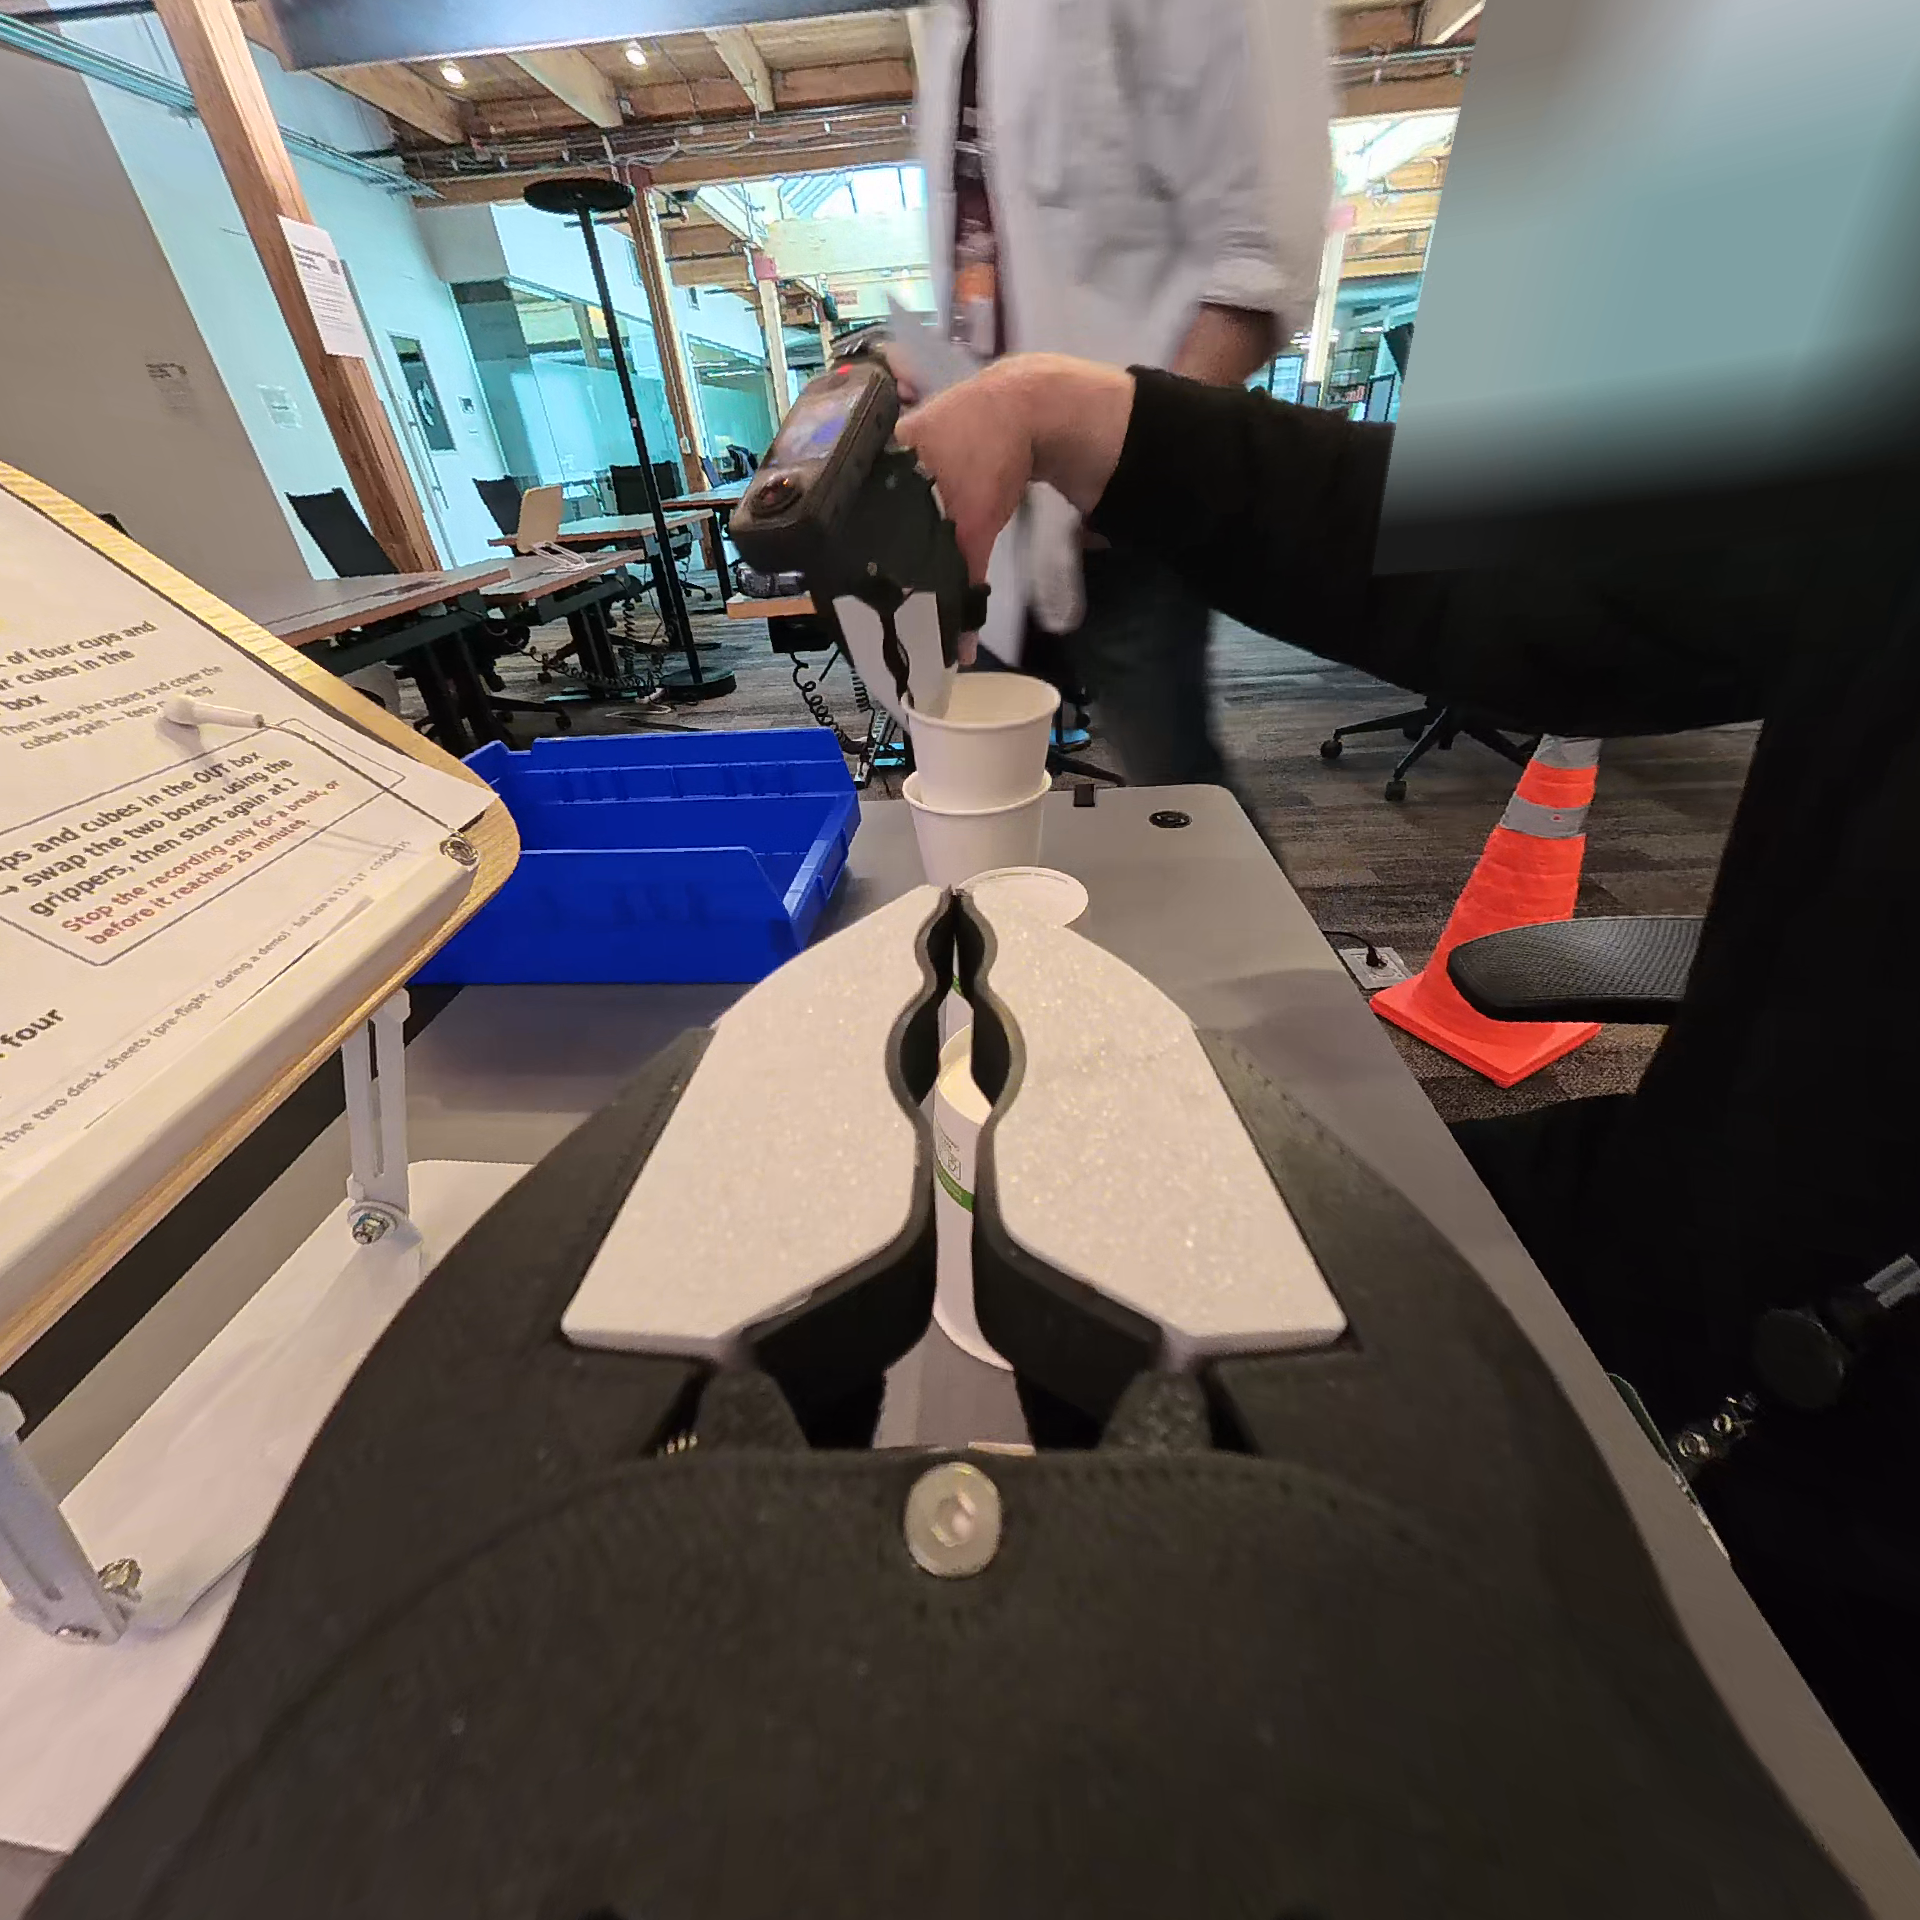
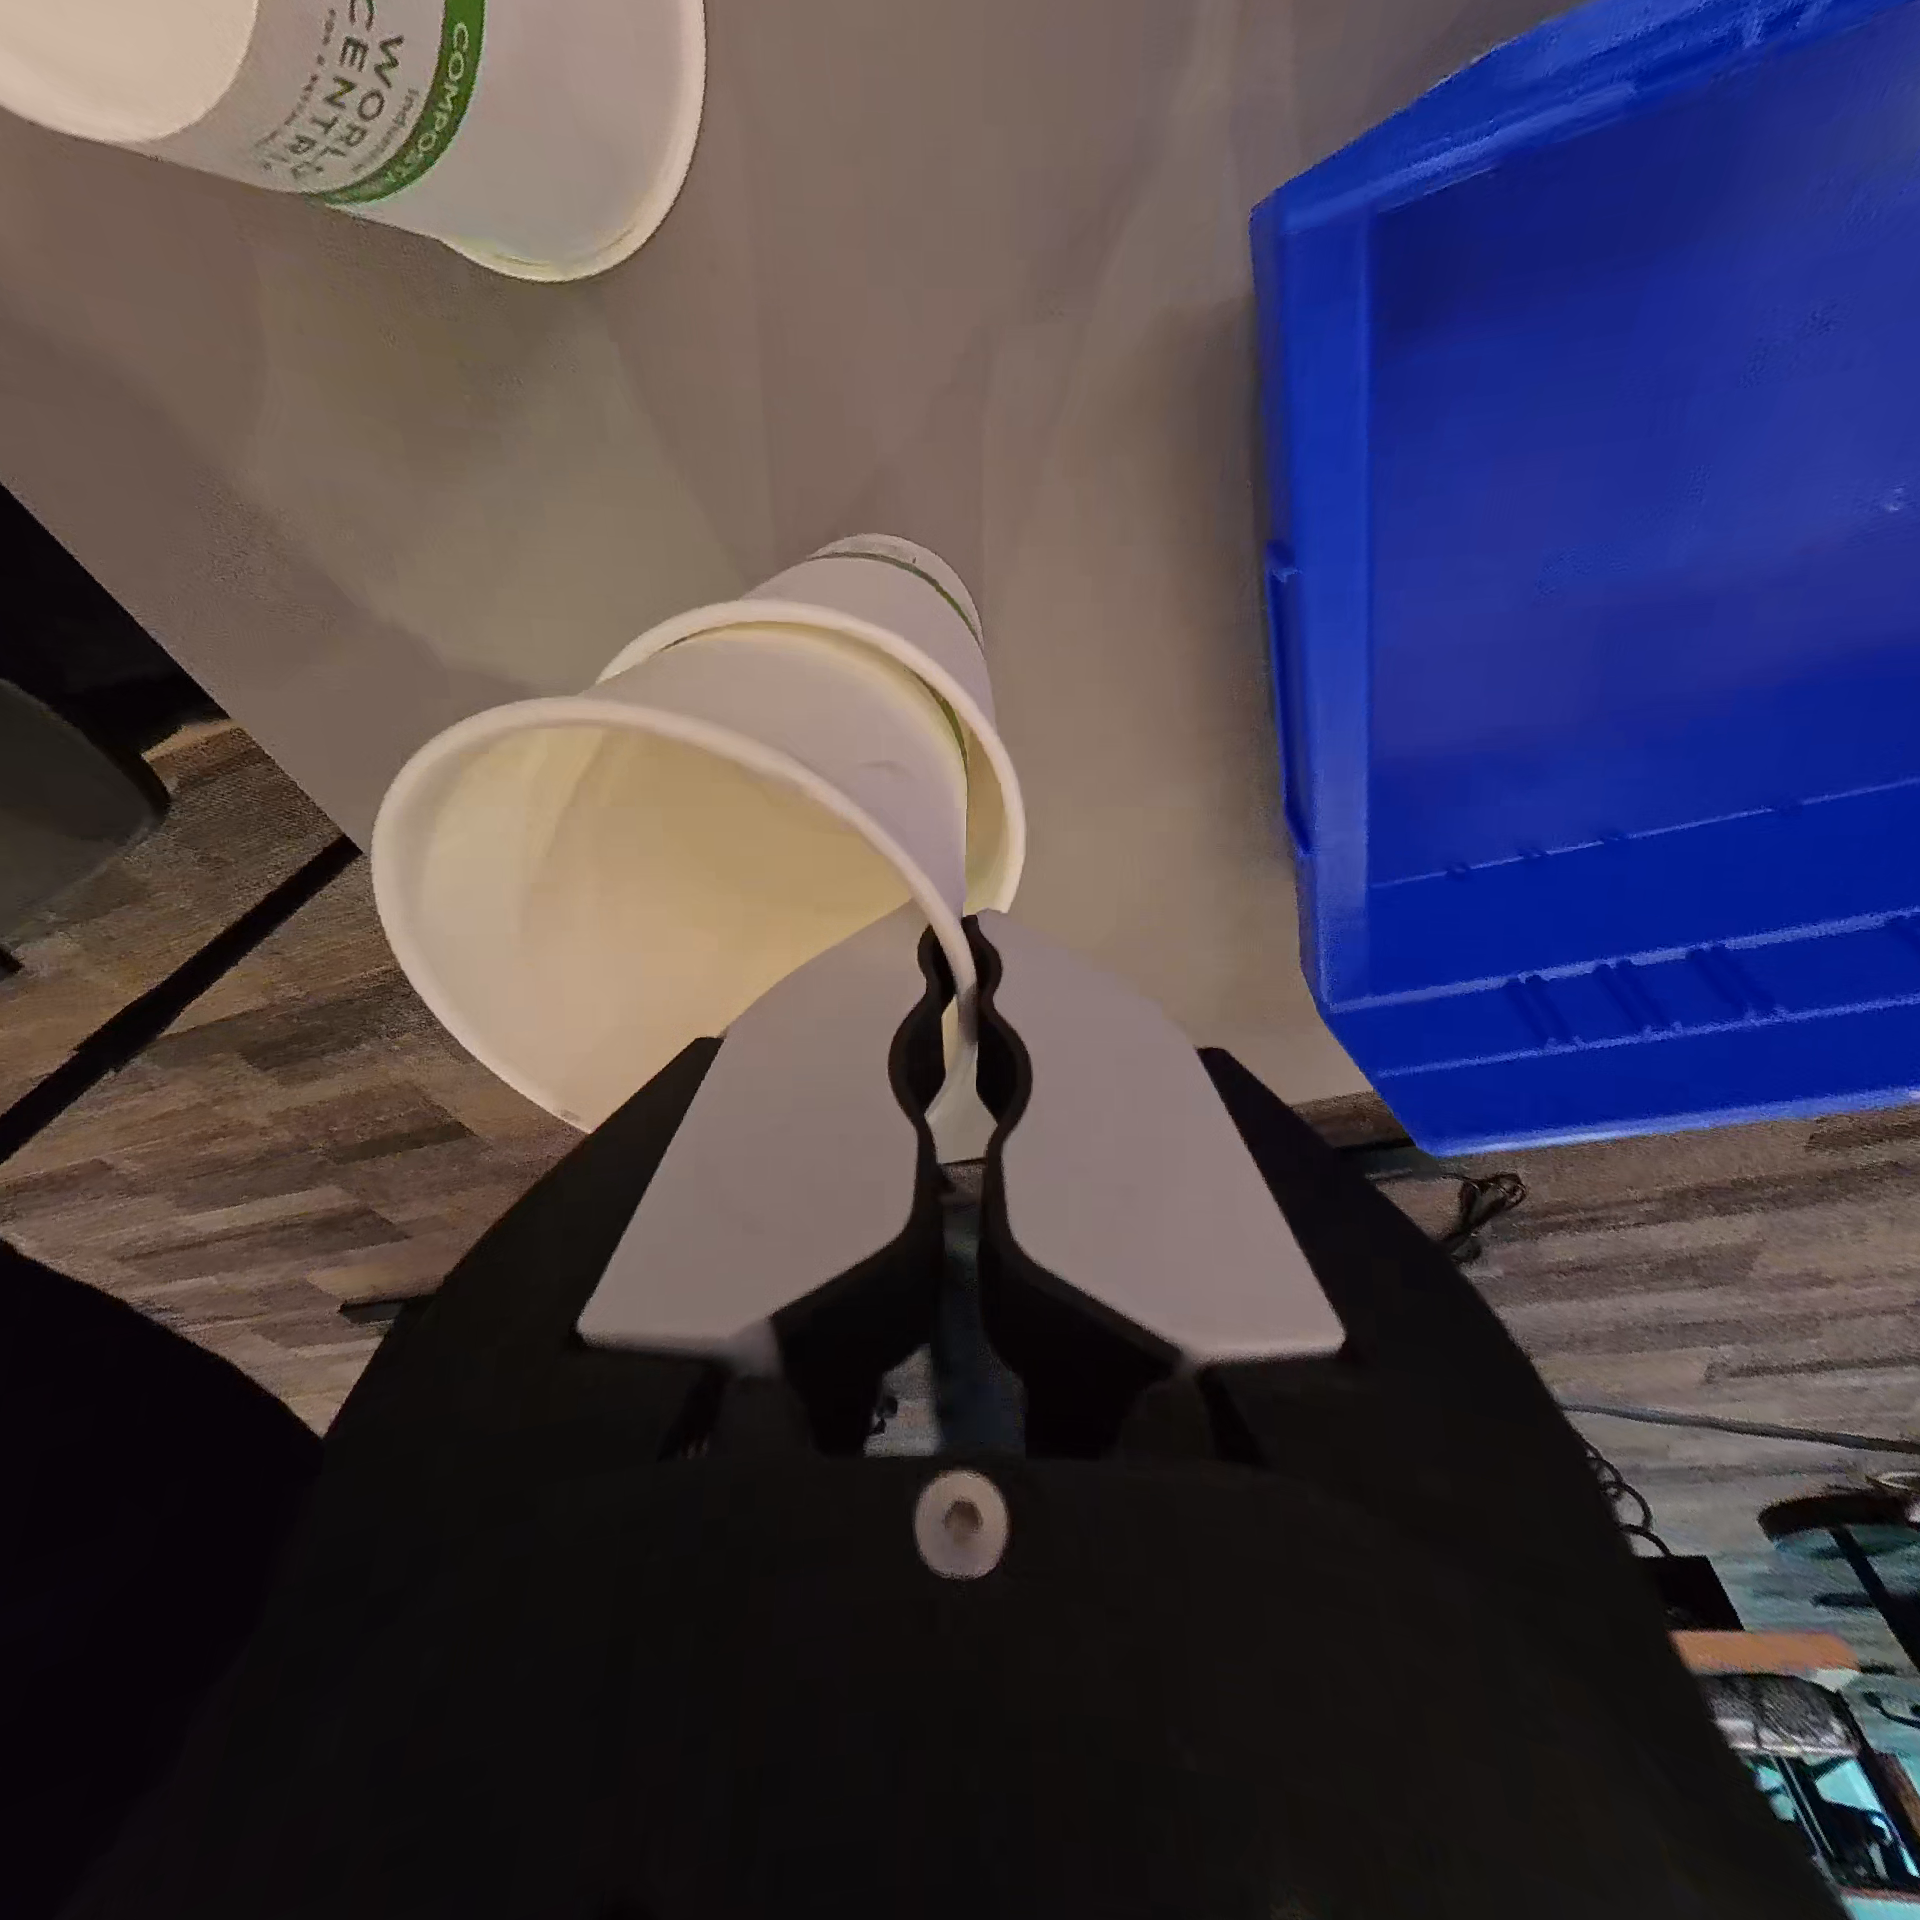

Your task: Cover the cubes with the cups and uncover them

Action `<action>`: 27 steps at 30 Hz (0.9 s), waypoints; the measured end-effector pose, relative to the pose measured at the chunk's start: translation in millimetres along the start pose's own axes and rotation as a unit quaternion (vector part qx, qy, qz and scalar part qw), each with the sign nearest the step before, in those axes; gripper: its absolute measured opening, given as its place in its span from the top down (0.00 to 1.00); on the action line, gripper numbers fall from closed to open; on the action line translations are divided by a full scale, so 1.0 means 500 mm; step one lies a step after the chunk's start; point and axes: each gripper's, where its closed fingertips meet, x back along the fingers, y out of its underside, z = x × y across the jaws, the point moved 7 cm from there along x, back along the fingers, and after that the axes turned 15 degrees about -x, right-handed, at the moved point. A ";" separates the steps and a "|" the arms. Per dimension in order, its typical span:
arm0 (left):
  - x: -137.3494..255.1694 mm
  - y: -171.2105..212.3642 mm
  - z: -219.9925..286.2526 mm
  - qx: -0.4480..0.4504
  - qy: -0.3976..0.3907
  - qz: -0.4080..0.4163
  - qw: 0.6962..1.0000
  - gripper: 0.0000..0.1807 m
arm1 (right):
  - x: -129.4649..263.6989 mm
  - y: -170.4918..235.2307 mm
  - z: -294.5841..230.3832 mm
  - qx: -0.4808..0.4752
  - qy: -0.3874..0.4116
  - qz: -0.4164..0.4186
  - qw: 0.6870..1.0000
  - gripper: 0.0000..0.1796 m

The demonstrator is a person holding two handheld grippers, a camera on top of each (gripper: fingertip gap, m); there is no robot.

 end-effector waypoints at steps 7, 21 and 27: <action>-0.006 0.005 0.003 0.001 0.008 -0.006 1.000 1.00 | 0.002 -0.004 0.007 -0.017 0.028 0.021 0.999 0.75; -0.055 0.024 0.021 -0.017 0.037 -0.094 0.995 0.80 | 0.112 0.054 -0.077 -0.019 0.131 0.192 0.972 0.76; -0.134 0.062 0.058 -0.032 0.088 -0.201 0.975 0.56 | 0.098 0.078 -0.152 -0.004 0.135 0.231 0.963 0.78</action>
